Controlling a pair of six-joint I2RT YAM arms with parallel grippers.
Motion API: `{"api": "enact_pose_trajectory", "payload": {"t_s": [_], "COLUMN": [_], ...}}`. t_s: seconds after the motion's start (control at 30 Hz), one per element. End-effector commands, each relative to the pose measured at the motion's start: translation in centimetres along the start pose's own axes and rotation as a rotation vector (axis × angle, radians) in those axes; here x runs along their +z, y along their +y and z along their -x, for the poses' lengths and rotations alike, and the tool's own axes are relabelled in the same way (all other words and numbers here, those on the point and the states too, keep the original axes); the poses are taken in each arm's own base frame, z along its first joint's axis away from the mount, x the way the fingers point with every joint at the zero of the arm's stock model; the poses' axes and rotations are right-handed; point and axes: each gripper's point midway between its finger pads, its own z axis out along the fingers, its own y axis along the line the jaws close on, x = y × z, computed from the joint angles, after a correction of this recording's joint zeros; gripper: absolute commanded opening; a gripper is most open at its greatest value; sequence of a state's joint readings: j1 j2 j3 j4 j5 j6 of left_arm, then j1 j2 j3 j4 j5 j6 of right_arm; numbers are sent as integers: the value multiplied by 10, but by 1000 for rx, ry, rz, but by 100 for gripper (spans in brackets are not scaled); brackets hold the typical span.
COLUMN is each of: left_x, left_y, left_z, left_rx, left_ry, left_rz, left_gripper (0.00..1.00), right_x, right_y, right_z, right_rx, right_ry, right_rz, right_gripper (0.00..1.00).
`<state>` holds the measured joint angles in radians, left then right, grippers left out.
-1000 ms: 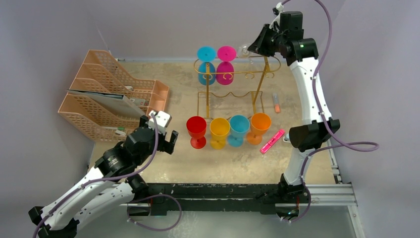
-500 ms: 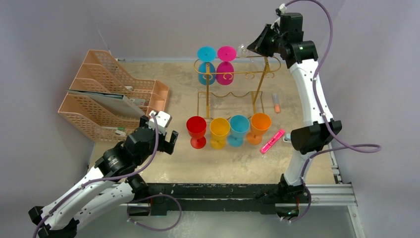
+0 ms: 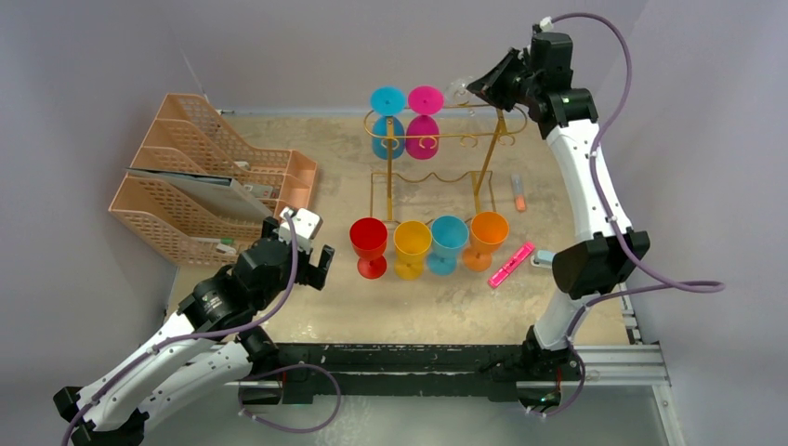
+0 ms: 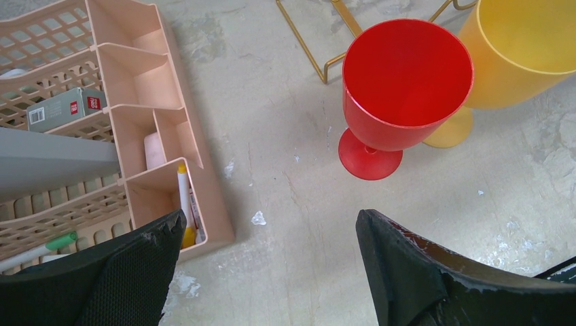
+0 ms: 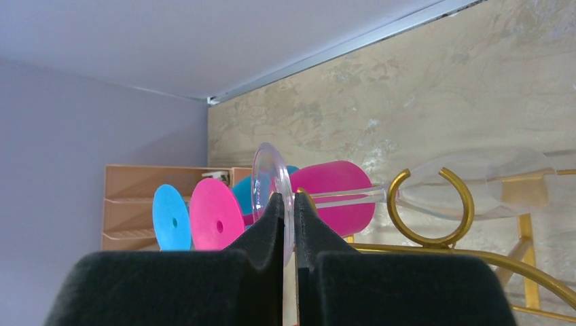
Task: Take the wine glass off the wine glass rack
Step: Pick up the wine glass from the wine rack.
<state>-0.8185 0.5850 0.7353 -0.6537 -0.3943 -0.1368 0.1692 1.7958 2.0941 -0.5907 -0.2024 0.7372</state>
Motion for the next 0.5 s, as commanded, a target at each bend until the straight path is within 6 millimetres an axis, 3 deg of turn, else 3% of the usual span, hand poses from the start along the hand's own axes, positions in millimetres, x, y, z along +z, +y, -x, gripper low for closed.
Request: {"api": "enact_pose_trajectory", "payload": {"t_s": [0.0,0.47], "left_x": [-7,-8], "left_y": [4,6], "left_z": [22,22], "left_rx": [-22,-24], "left_ry": [-60,-60], "left_rz": [7,17], "left_gripper": [94,94], "right_x": [-10,-10], "right_y": [8,9], "right_z": [26,36], "right_rx": [86,208], "right_ry": [-118,-143], "right_rz": [39,106], "right_gripper": [0,0]}}
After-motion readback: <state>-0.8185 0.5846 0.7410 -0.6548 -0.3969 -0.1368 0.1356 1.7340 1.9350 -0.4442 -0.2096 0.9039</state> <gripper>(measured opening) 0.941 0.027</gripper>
